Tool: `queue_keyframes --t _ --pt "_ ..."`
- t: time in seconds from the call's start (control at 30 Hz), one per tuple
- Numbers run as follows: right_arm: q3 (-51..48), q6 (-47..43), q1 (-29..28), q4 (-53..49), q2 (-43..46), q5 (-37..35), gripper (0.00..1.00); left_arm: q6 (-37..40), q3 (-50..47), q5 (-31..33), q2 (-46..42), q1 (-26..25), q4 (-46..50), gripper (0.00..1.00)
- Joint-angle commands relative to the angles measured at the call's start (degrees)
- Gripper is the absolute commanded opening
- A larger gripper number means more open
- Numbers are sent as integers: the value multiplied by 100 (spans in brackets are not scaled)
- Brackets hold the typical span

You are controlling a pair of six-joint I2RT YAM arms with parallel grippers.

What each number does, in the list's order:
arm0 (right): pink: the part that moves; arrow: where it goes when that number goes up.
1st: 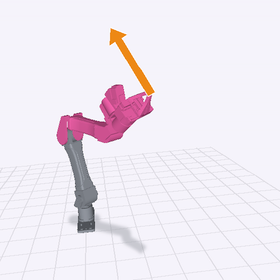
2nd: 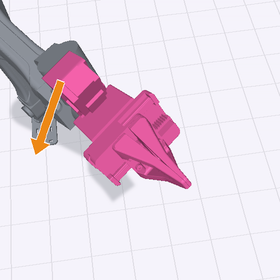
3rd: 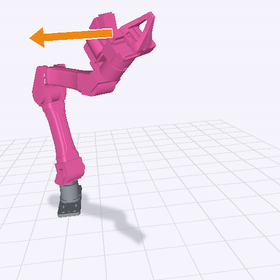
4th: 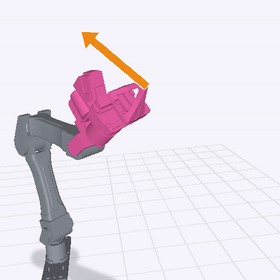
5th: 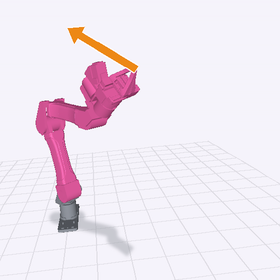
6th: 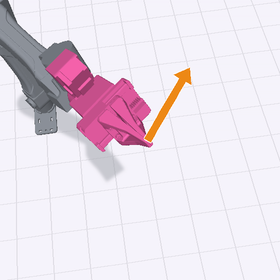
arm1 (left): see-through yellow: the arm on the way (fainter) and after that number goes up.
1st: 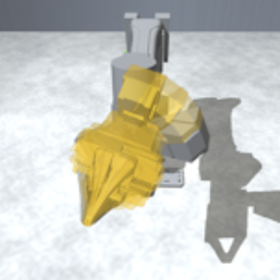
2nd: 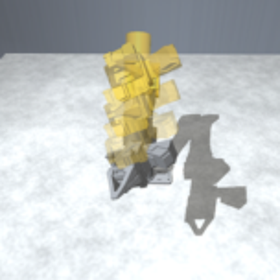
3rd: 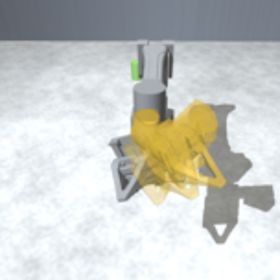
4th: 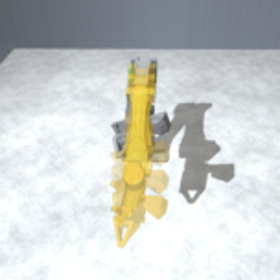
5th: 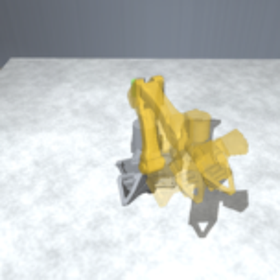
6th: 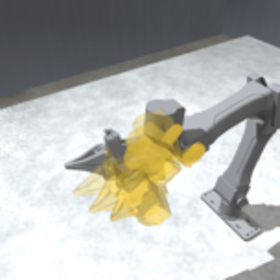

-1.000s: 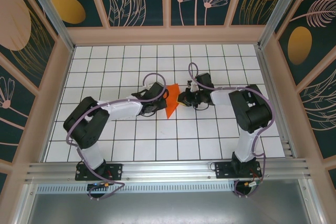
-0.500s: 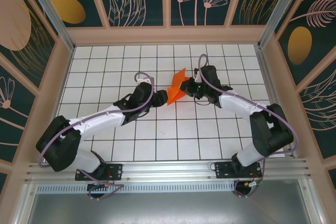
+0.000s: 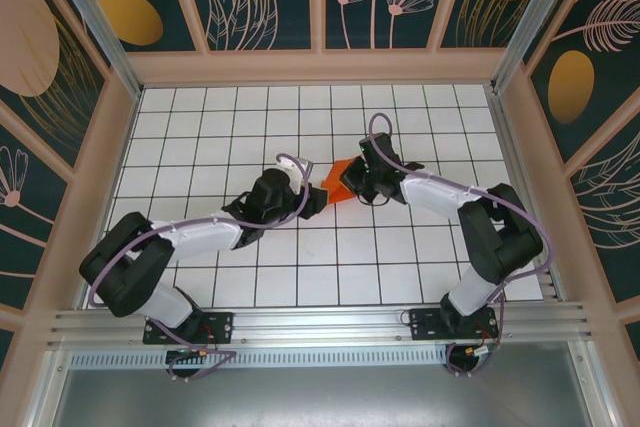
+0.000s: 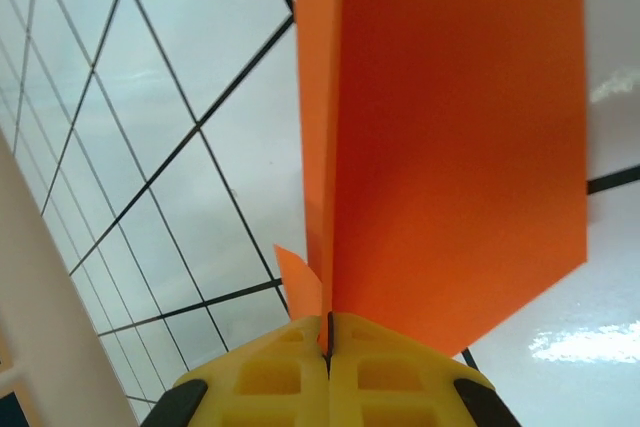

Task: Fold a paper plane with a square sheet of paper (pick it up from the middle)
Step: Fourth fold the wing at the center of the table.

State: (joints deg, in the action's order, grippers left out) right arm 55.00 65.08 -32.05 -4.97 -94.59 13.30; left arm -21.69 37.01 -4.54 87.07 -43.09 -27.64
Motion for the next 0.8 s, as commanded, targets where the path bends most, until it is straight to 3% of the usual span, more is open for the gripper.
queue_keyframes --t 0.0,0.47,0.77 --pt "321 410 -47 -319 -114 -61 0 748 -302 -145 80 -15 -1020 55" --pt "704 752 -90 -716 -439 367 0 1580 377 -487 1080 -13 -806 51" --pt "799 741 -85 -854 -543 612 0 1743 376 -24 1402 -15 -886 42"
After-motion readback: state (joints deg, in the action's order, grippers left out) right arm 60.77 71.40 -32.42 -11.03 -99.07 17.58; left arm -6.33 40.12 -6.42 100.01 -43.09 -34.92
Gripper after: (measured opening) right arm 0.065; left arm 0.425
